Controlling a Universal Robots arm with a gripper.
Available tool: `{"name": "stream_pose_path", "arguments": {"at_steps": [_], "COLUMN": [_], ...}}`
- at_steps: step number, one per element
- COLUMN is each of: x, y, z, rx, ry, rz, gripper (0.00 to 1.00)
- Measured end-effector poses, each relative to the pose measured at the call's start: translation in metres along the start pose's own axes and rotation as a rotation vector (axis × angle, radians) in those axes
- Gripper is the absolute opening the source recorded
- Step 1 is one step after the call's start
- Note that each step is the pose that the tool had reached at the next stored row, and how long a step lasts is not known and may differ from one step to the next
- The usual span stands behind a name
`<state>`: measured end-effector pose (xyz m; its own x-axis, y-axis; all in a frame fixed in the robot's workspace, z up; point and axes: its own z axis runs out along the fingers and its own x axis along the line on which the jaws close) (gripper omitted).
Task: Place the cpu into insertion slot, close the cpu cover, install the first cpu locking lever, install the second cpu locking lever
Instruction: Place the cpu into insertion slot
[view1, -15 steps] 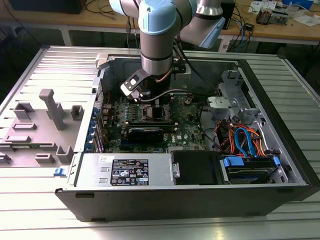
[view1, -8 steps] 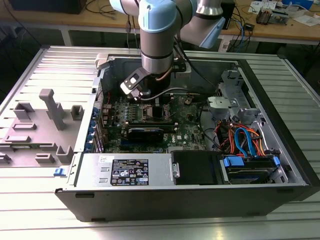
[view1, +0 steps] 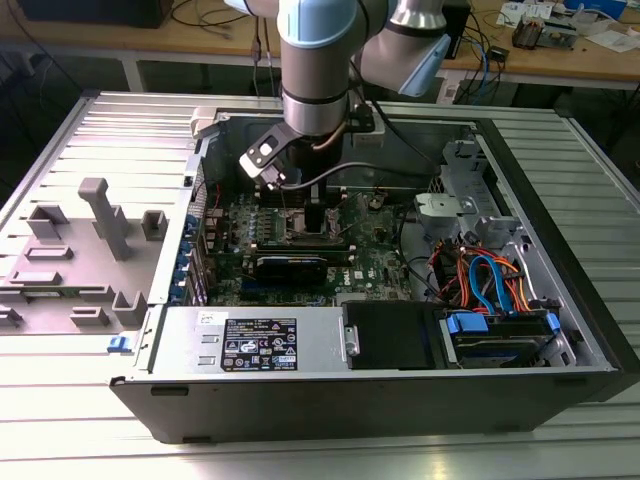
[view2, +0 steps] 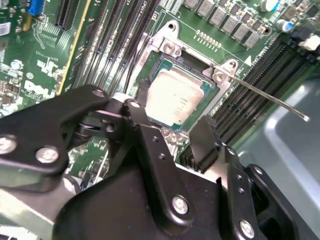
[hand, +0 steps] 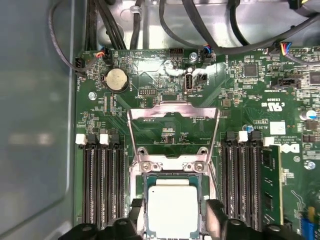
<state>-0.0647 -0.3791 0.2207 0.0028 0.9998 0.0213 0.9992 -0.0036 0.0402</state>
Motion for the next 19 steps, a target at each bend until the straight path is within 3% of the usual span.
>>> {"name": "stream_pose_path", "arguments": {"at_steps": [1,6,7,11,19], "x": [0.0,0.0001,0.0001,0.0001,0.0001], "y": [0.0,0.0002,0.0002,0.0002,0.0003], "z": [-0.0016,-0.0041,-0.0043,-0.0044,-0.0065], "rx": [0.0009,0.0026,0.0027,0.0027,0.003], "ry": [0.0,0.0002,-0.0001,-0.0001,0.0], "rz": [0.0,0.0,0.0,0.0,0.0], "gripper": [0.6,0.29,0.29,0.11,0.11]}}
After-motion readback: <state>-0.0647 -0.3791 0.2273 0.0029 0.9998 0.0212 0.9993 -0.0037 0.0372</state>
